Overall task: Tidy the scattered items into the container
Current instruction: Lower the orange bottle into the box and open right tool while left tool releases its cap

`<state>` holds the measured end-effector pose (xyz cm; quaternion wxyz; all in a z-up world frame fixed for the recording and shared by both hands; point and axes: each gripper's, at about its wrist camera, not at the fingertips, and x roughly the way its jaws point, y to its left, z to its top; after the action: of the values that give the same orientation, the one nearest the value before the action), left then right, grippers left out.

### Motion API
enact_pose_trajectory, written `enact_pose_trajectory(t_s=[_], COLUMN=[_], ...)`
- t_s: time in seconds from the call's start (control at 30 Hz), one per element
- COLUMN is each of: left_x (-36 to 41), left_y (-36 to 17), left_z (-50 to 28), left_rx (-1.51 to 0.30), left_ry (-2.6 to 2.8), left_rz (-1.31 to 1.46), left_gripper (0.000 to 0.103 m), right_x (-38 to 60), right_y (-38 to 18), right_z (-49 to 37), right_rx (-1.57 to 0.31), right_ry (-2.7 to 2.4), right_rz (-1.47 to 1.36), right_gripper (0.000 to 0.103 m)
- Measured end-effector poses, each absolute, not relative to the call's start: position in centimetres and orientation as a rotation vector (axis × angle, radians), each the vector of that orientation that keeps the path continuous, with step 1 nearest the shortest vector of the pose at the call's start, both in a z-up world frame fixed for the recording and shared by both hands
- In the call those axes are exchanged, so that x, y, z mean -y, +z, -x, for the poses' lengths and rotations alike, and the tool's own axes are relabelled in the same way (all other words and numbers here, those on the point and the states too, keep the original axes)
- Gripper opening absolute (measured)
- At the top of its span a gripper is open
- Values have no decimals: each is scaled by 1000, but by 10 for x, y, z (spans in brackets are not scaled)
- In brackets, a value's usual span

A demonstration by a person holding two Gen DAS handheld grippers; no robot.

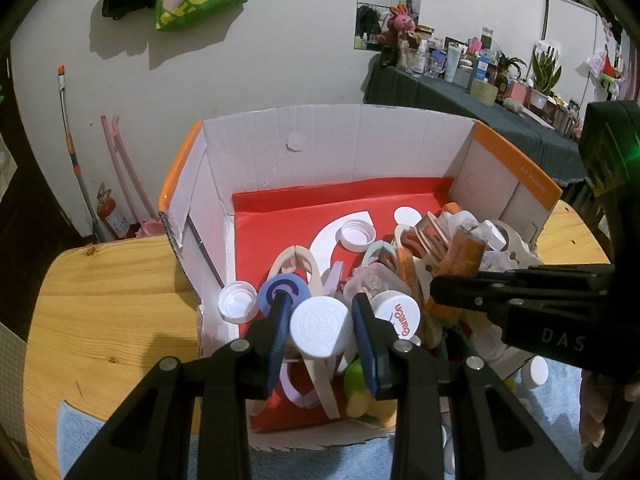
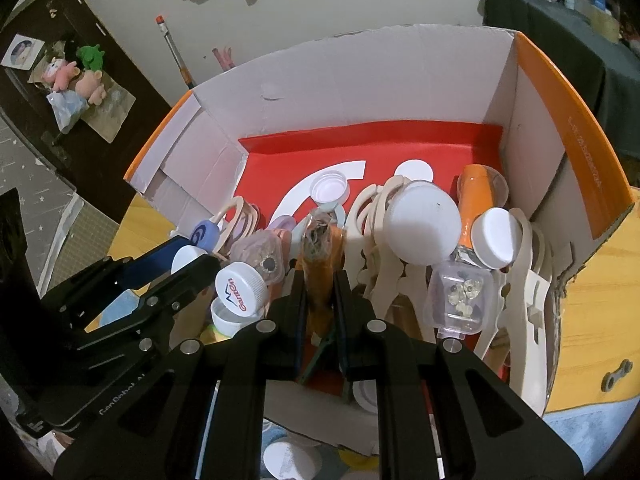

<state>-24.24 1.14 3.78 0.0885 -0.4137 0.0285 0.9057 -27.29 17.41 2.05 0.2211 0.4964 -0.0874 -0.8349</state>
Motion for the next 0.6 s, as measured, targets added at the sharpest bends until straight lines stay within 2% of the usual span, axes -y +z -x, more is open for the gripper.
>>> enact_pose_trajectory(t_s=[0.6], left_x=[-12], left_y=[38], left_z=[243], left_rx=[-87], left_ry=[2694], left_rz=[1228], left_gripper=[36], right_x=[-179], right_y=[21], right_z=[274], right_rx=[274], right_ry=[-2321], right_rz=[-1392], right_gripper=[15])
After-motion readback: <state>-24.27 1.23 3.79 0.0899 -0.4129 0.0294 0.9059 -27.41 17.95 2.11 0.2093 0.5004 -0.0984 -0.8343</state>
